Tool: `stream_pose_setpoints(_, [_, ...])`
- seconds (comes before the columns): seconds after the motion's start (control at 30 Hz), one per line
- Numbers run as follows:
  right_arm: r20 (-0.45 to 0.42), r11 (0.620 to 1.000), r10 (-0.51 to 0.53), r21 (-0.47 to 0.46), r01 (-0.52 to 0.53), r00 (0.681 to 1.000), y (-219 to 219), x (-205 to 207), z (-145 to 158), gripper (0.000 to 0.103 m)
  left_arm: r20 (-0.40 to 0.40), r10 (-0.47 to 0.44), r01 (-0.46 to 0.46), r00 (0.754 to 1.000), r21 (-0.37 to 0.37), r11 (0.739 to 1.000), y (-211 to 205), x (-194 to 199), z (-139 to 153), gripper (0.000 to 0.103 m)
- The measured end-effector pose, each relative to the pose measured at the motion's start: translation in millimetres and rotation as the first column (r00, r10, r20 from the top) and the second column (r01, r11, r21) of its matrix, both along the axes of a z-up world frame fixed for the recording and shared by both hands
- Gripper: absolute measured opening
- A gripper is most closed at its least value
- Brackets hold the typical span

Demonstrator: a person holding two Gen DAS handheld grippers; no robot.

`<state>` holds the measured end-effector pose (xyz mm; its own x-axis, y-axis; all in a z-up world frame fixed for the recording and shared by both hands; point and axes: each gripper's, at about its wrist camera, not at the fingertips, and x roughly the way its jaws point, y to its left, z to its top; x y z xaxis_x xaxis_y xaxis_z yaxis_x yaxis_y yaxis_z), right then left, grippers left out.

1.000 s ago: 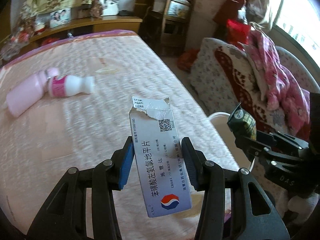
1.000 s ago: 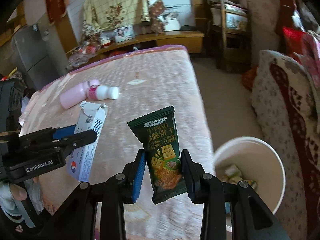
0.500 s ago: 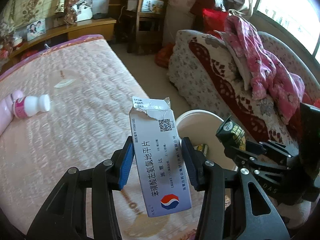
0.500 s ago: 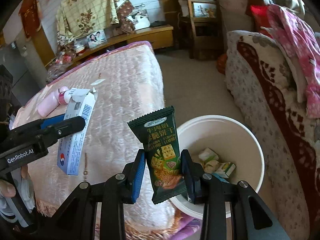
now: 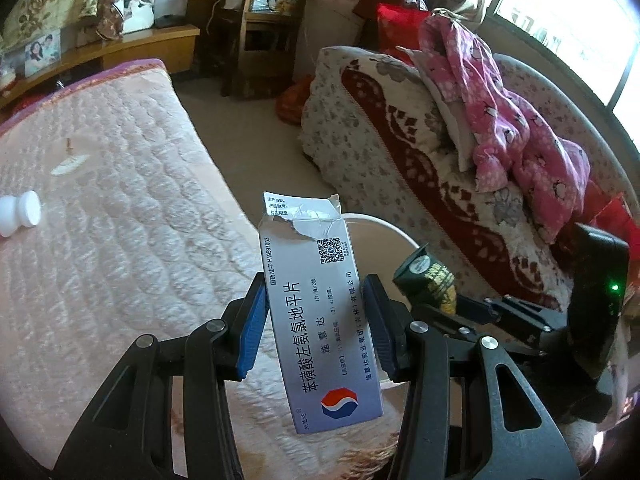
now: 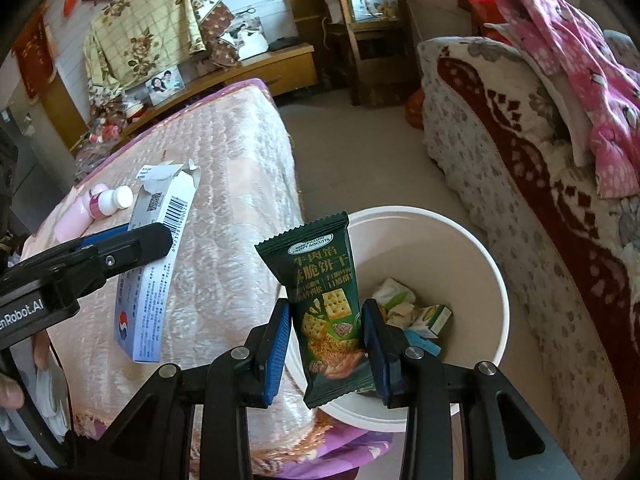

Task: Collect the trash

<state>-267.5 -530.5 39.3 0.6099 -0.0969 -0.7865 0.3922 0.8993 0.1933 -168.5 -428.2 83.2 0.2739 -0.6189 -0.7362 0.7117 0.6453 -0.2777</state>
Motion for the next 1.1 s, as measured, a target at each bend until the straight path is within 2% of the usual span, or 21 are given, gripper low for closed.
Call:
stream_pose_setpoints(0.2, [-0.015, 0.999, -0.033, 0.01, 0.033, 0.999, -9, -1, -9, 0.036, -0.029, -0.024, 0.024, 0.999, -0.024, 0.999, -15, -2, -5, 0.046])
stream_pose_setpoints(0.27, [-0.02, 0.999, -0.051, 0.007, 0.051, 0.998, -12, 0, -10, 0.05, -0.032, -0.035, 0.035, 0.999, -0.027, 0.999, -20, -4, -8, 0.046])
stream_pose_setpoints(0.3, [-0.02, 0.998, -0.061, 0.009, 0.061, 0.998, -14, -1, -11, 0.06, -0.032, -0.037, 0.036, 0.999, -0.03, 0.999, -21, -5, -9, 0.046])
stream_pose_setpoints(0.33, [-0.018, 0.998, -0.065, 0.013, 0.065, 0.998, -15, -2, -12, 0.064, -0.036, -0.042, 0.041, 0.998, -0.044, 0.998, -21, -5, -10, 0.047])
stream_pose_setpoints(0.47, [-0.019, 0.997, -0.071, 0.021, 0.071, 0.997, -16, -5, -13, 0.064, -0.031, -0.049, 0.047, 0.998, -0.06, 0.997, -20, -5, -12, 0.048])
stream_pose_setpoints(0.57, [-0.023, 0.997, -0.073, 0.024, 0.074, 0.997, -15, -7, -13, 0.064, -0.018, -0.022, 0.021, 1.0, -0.069, 0.997, -14, -3, -12, 0.057])
stream_pose_setpoints(0.83, [0.002, 0.997, -0.075, 0.023, 0.075, 0.997, -3, -13, -7, 0.065, 0.078, 0.035, -0.032, 0.996, -0.04, 0.999, 7, -9, -4, 0.057])
stream_pose_setpoints(1.0, [0.042, 0.997, -0.075, -0.02, 0.076, 0.996, 13, -17, 10, 0.065, 0.129, 0.051, -0.046, 0.99, -0.041, 0.998, 22, -19, 5, 0.057])
stream_pose_setpoints(1.07, [0.067, 0.995, -0.081, -0.044, 0.085, 0.994, 21, -20, 19, 0.069, 0.154, 0.068, -0.062, 0.986, -0.044, 0.997, 28, -23, 11, 0.057])
stream_pose_setpoints(1.1, [0.079, 0.995, -0.085, -0.053, 0.089, 0.993, 23, -22, 22, 0.074, 0.17, 0.077, -0.069, 0.982, -0.048, 0.996, 32, -26, 15, 0.057])
